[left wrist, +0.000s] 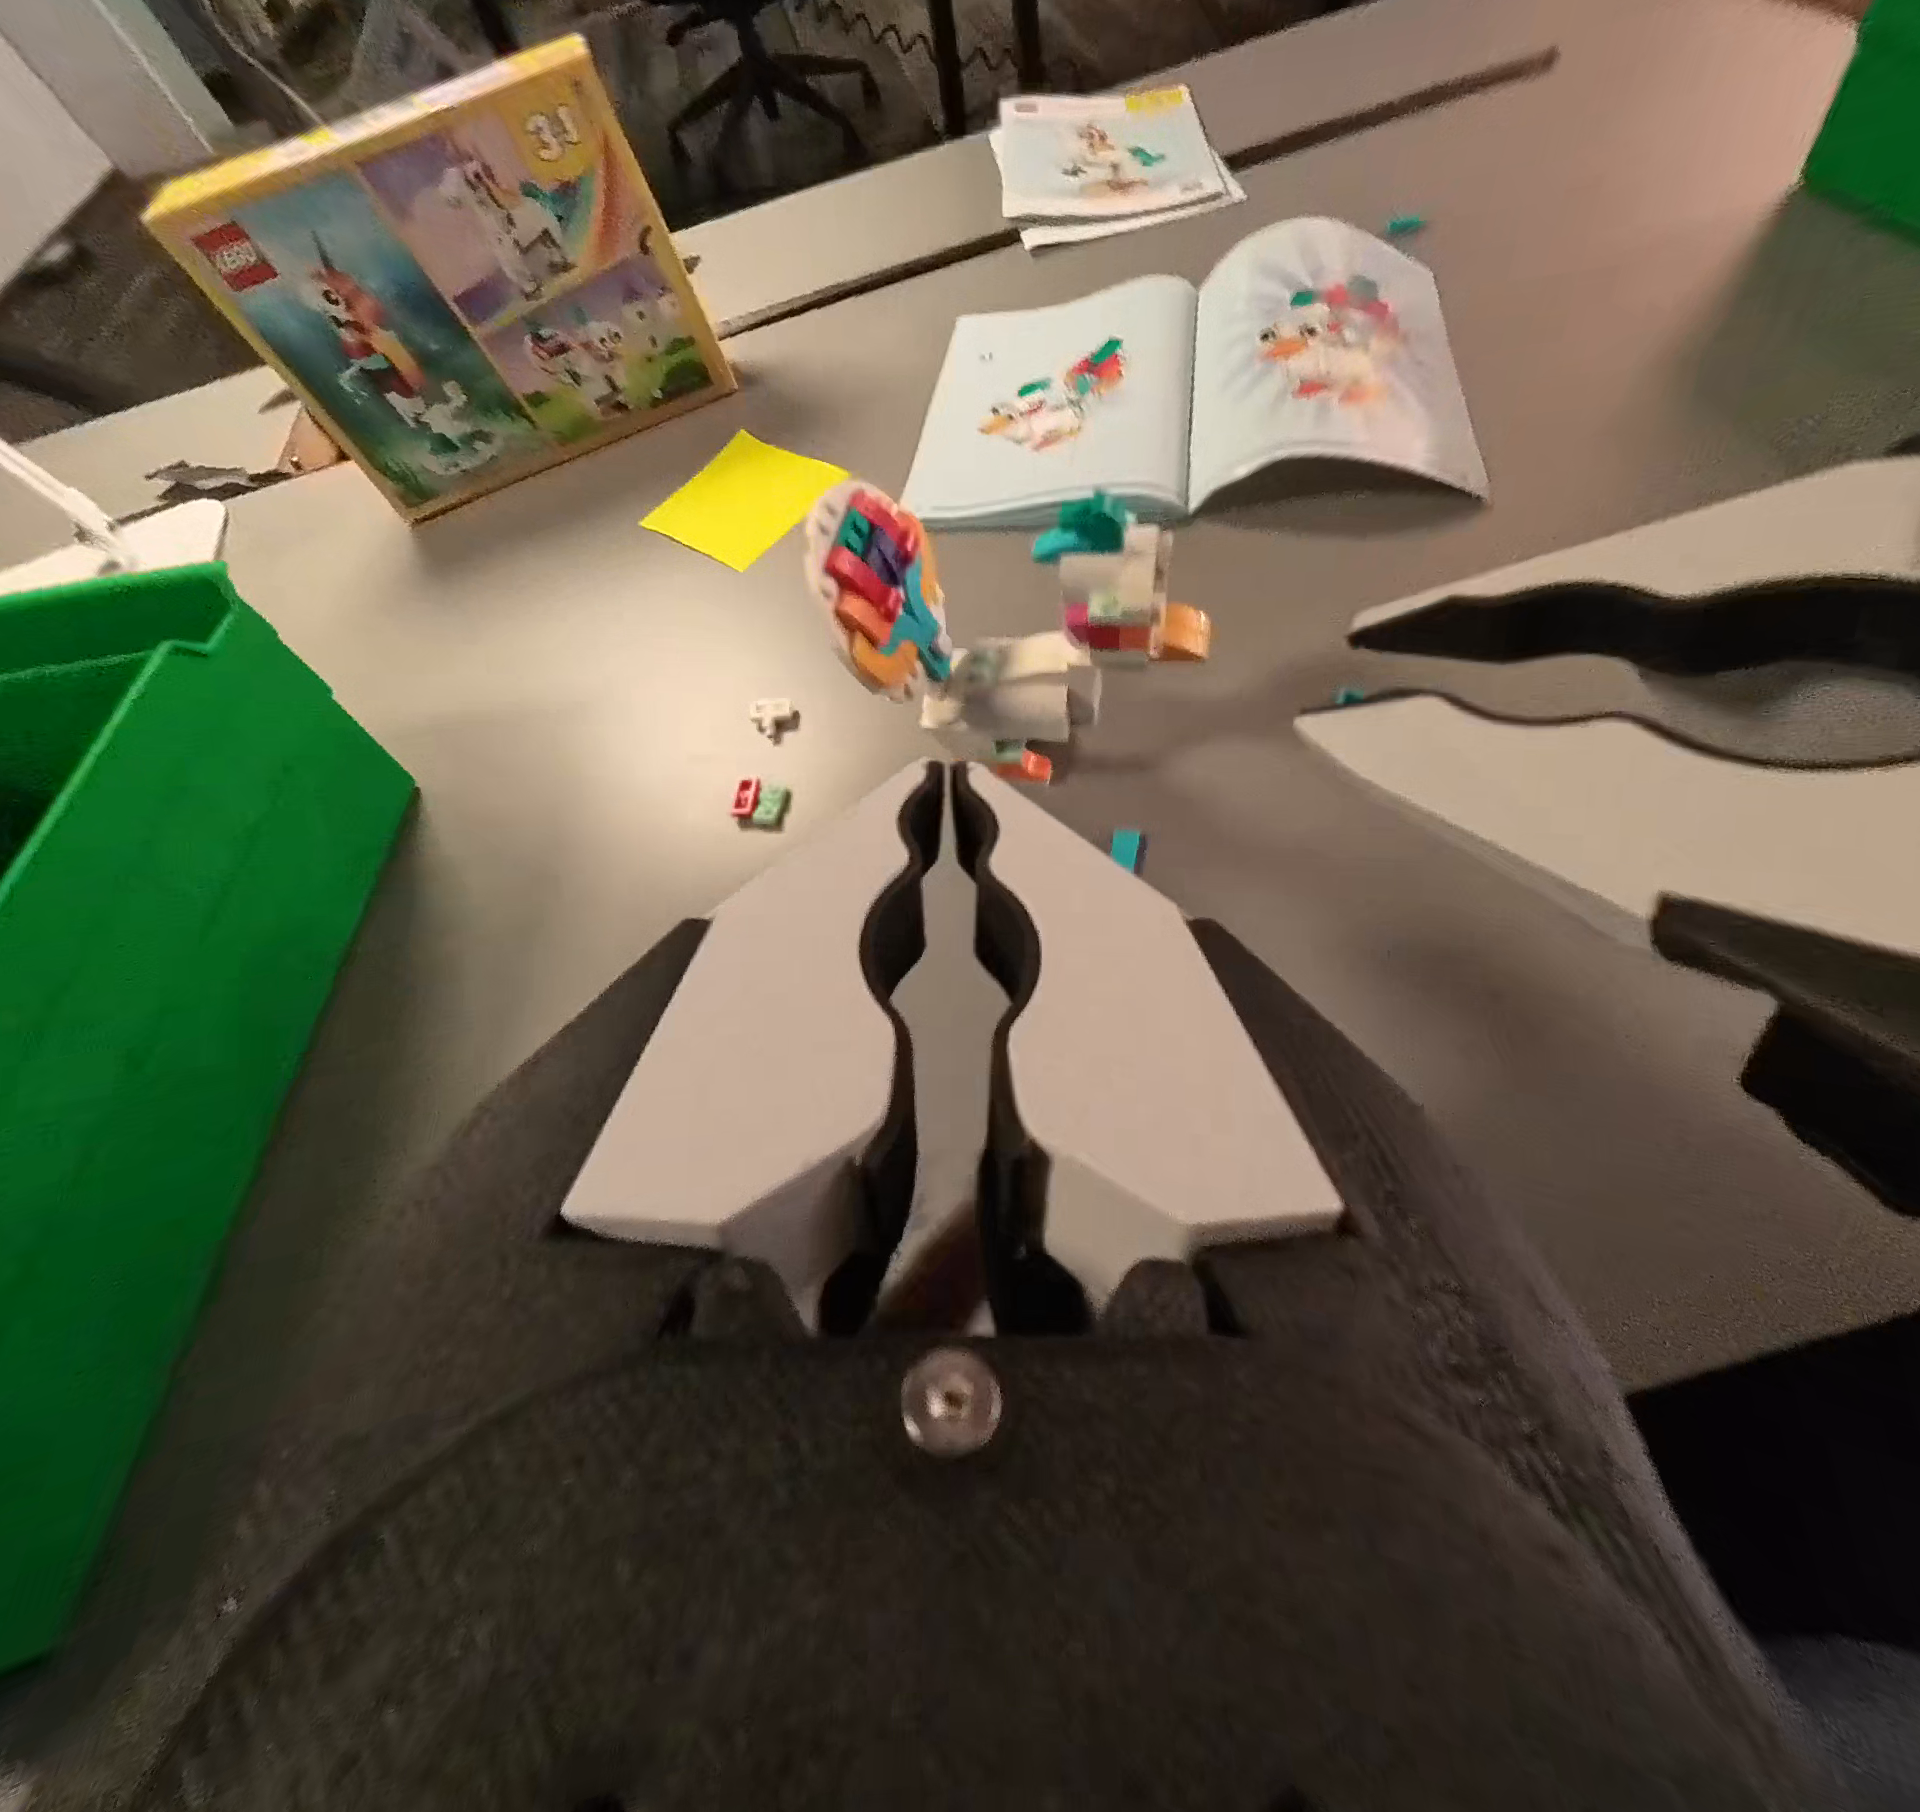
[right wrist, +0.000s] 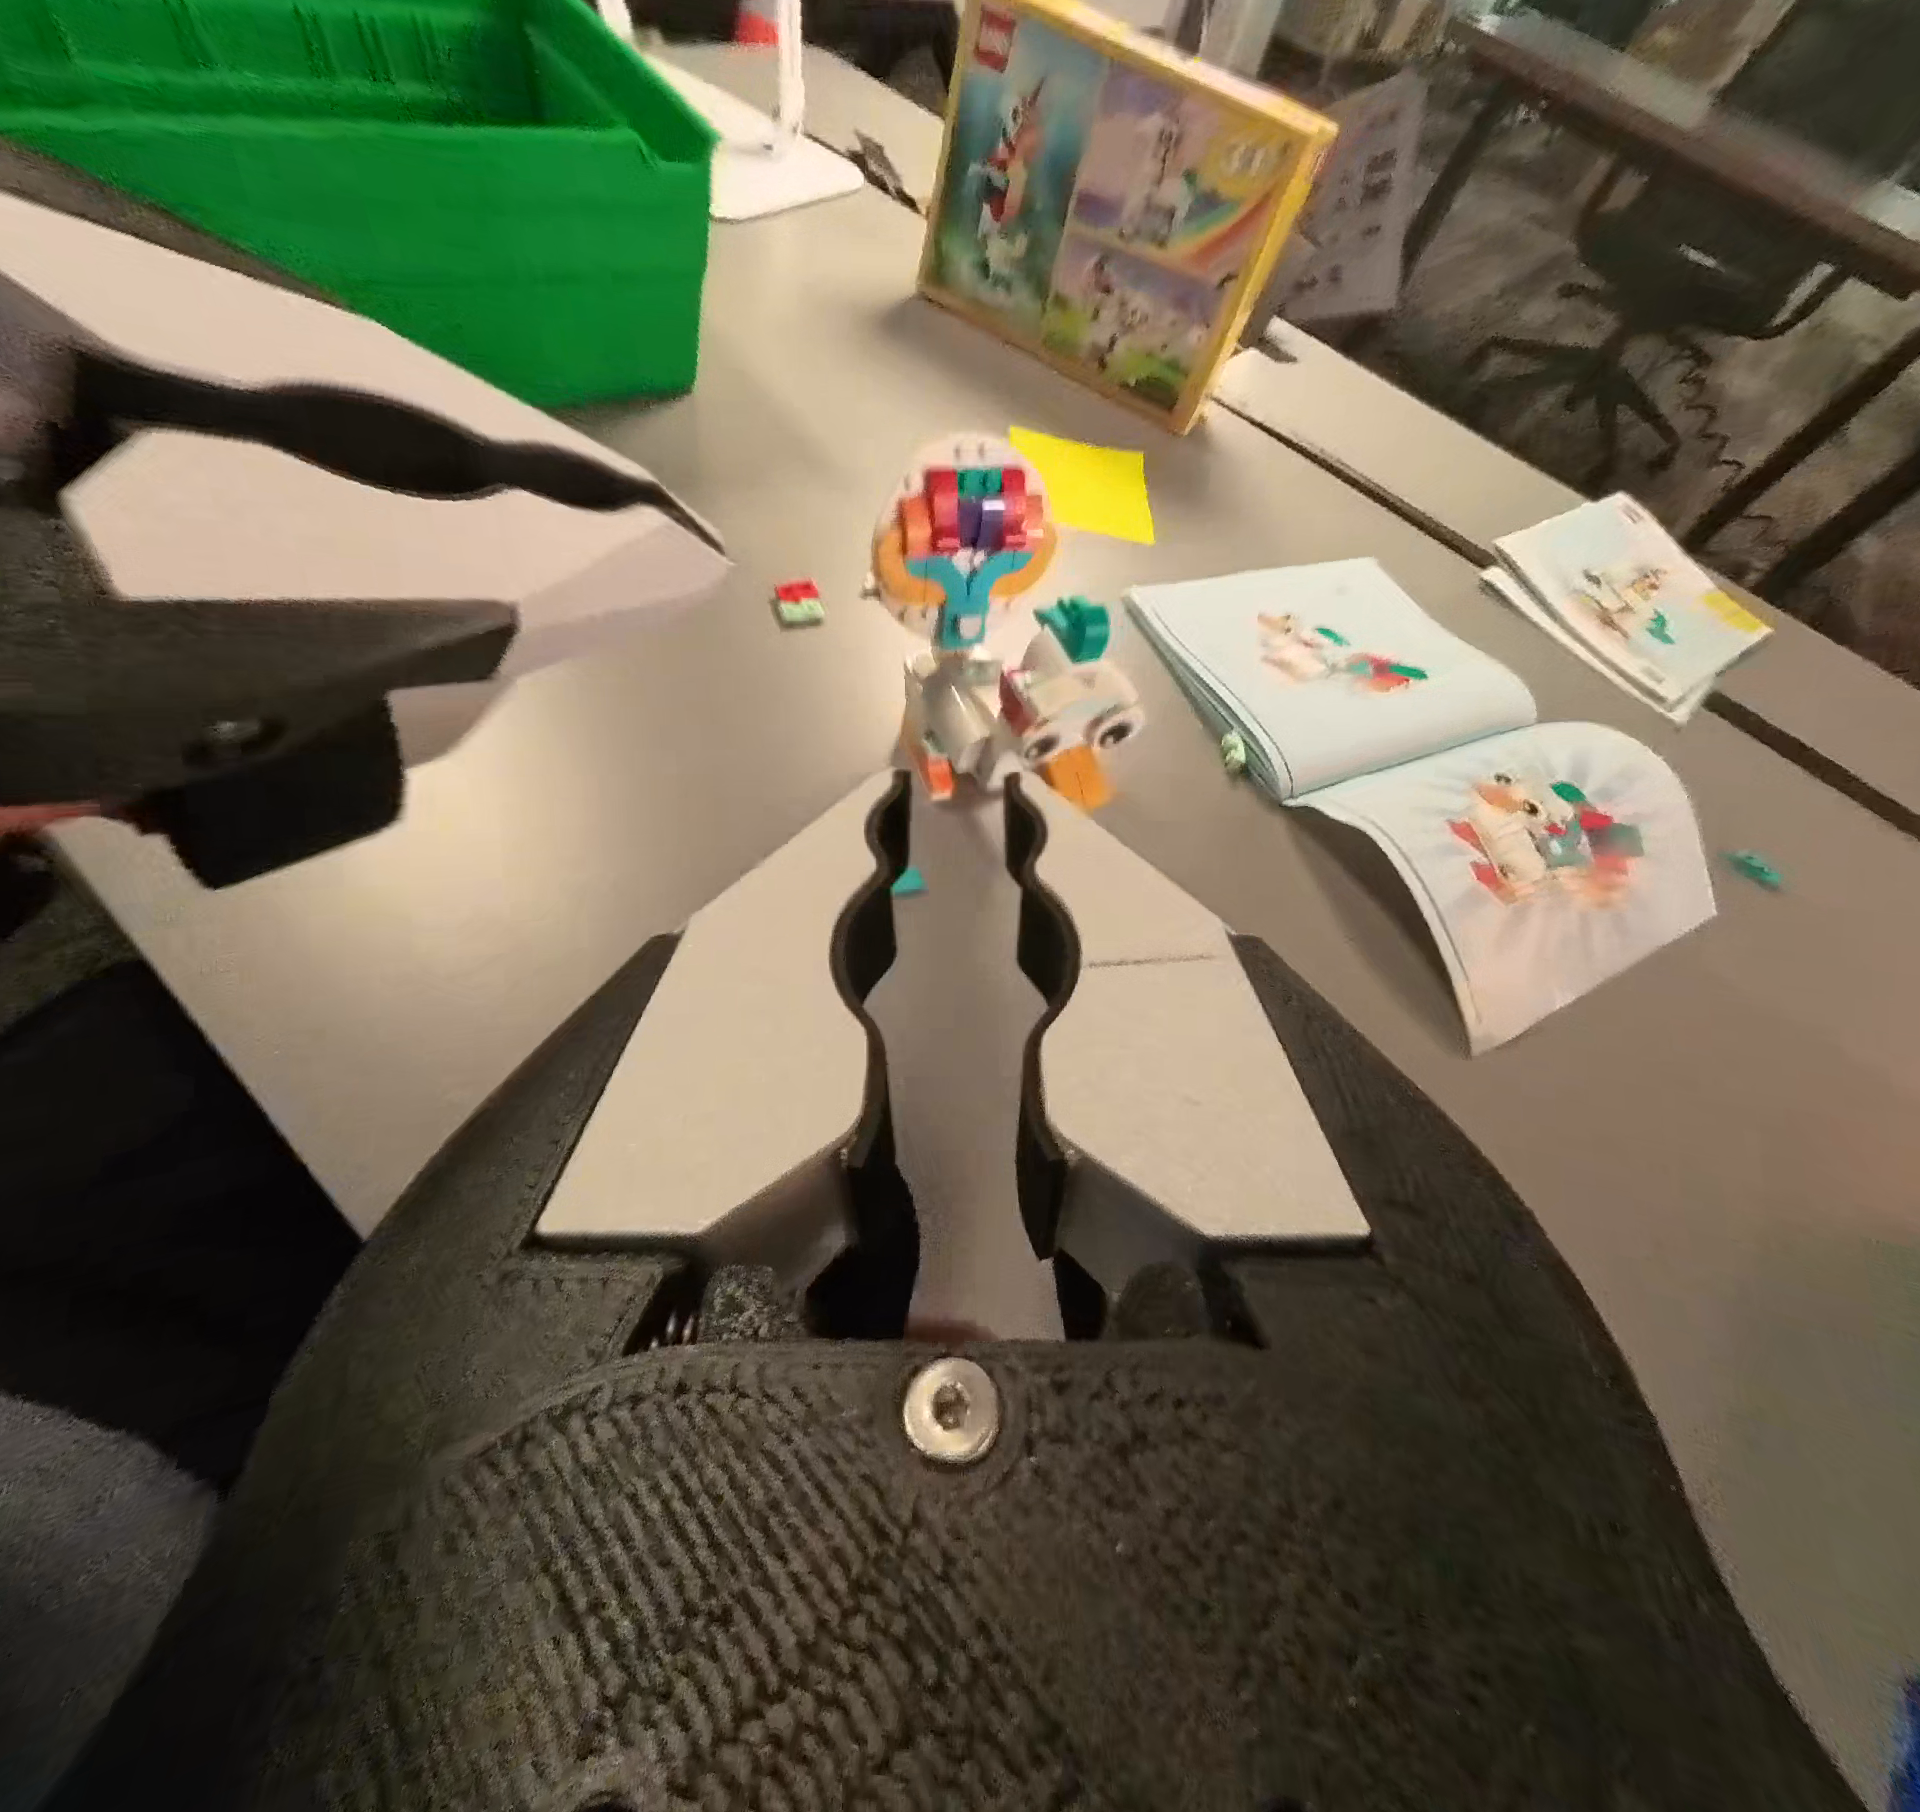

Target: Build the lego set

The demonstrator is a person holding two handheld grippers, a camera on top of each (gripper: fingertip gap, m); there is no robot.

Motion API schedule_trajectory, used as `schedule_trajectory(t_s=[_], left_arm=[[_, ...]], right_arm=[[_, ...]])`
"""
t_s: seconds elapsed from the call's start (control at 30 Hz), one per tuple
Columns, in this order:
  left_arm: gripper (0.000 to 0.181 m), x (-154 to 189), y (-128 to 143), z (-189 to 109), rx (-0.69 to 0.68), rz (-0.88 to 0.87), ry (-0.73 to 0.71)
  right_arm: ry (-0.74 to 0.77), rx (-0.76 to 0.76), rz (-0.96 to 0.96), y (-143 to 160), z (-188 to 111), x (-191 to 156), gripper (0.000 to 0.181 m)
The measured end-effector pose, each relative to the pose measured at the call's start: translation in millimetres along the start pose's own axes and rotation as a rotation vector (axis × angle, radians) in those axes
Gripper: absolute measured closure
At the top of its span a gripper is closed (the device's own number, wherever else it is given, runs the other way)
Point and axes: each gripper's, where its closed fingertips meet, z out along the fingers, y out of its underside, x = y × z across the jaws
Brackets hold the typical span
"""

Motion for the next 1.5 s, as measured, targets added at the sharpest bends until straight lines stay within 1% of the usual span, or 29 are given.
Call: schedule_trajectory(t_s=[0.07, 0.1, 0.17, 0.2, 0.27, 0.37, 0.47, 0.53, 0.63, 0.8, 1.0, 1.17, 1.27, 1.5], left_arm=[[0.170, 2, -7, 4, -0.011, -0.028, 0.030], [0.168, 1, -10, 6, -0.014, -0.047, 0.028], [0.162, -1, -15, 9, -0.008, -0.058, 0.017], [0.155, -3, -16, 11, -0.002, -0.059, 0.013], [0.144, -6, -15, 15, 0.003, -0.082, 0.017], [0.126, -9, -12, 21, 0.019, -0.143, 0.059], [0.116, -6, -6, 25, 0.020, -0.171, 0.109], [0.102, 0, -2, 27, 0.010, -0.151, 0.154], [0.091, 3, 6, 31, -0.006, -0.113, 0.158], [0.087, 2, 15, 35, -0.031, -0.112, 0.151], [0.081, 1, 17, 33, -0.012, -0.028, 0.128], [0.078, -2, 22, 34, -0.033, -0.034, 0.114], [0.073, -8, 23, 35, -0.040, -0.038, 0.087], [0.073, -20, 20, 33, -0.003, -0.028, 0.034]], right_arm=[[-0.068, 0.016, 0.035, -11, 2, -4, 0.159], [-0.105, 0.011, 0.057, -13, 3, -6, 0.157], [-0.156, -0.012, 0.104, -14, 8, -7, 0.155], [-0.175, -0.020, 0.125, -13, 10, -6, 0.149], [-0.164, -0.002, 0.162, -12, 15, 1, 0.142], [-0.132, 0.039, 0.139, -12, 18, 9, 0.140], [-0.137, 0.002, 0.112, -2, 23, 6, 0.134], [-0.145, -0.041, 0.109, 7, 27, 3, 0.134], [-0.166, -0.089, 0.103, 18, 31, -4, 0.132], [-0.171, -0.115, 0.062, 22, 30, -10, 0.128], [-0.216, -0.132, 0.060, 27, 26, -15, 0.128], [-0.183, -0.142, 0.032, 28, 25, -8, 0.127], [-0.173, -0.147, 0.006, 28, 25, -8, 0.125], [-0.177, -0.138, -0.018, 26, 25, -10, 0.122]])
